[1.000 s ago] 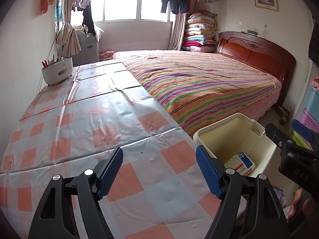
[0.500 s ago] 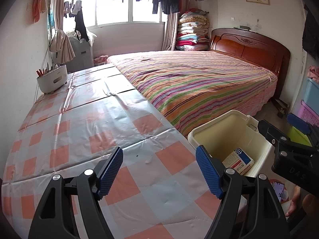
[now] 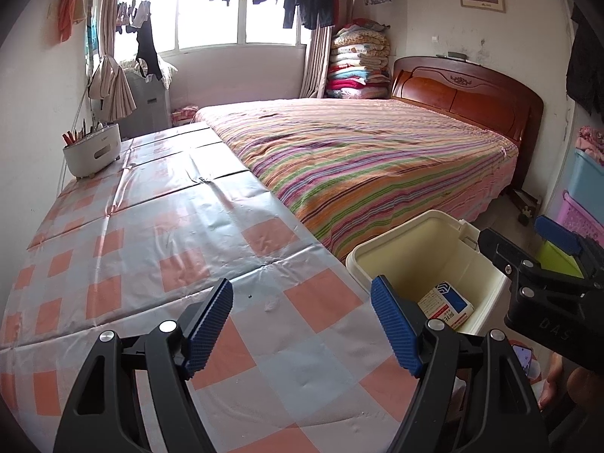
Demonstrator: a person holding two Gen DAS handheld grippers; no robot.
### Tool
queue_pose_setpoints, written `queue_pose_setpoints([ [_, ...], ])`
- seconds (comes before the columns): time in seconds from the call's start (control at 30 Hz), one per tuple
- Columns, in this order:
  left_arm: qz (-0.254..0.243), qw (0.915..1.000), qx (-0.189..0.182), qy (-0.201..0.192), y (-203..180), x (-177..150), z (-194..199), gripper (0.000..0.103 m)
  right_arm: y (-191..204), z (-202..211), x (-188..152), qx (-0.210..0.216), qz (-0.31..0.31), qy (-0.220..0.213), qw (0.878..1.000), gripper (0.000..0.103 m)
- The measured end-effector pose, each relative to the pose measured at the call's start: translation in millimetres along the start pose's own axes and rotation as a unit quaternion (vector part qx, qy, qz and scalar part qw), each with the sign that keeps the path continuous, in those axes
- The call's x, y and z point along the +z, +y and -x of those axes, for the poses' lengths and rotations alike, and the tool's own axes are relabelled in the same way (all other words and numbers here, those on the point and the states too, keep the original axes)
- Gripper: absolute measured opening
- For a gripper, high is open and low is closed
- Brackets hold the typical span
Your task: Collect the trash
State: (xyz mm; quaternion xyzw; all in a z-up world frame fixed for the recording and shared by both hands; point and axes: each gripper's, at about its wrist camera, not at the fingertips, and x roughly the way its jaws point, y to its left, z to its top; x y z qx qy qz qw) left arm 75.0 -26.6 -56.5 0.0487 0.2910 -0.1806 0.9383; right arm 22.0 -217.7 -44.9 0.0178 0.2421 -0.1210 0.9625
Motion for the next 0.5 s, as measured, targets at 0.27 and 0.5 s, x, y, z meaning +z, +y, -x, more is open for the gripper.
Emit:
queue_pose_setpoints([
  [0.27,0.017,0.9998,0.005,-0.004,8,2,-1,0.074,0,0,0,0.000,-0.002,0.000,1.000,0.096],
  [0.5,0.040,0.9991,0.010,0.007,19,2,-6,0.074,-1,-6,-2,0.002,-0.002,0.003,1.000,0.096],
])
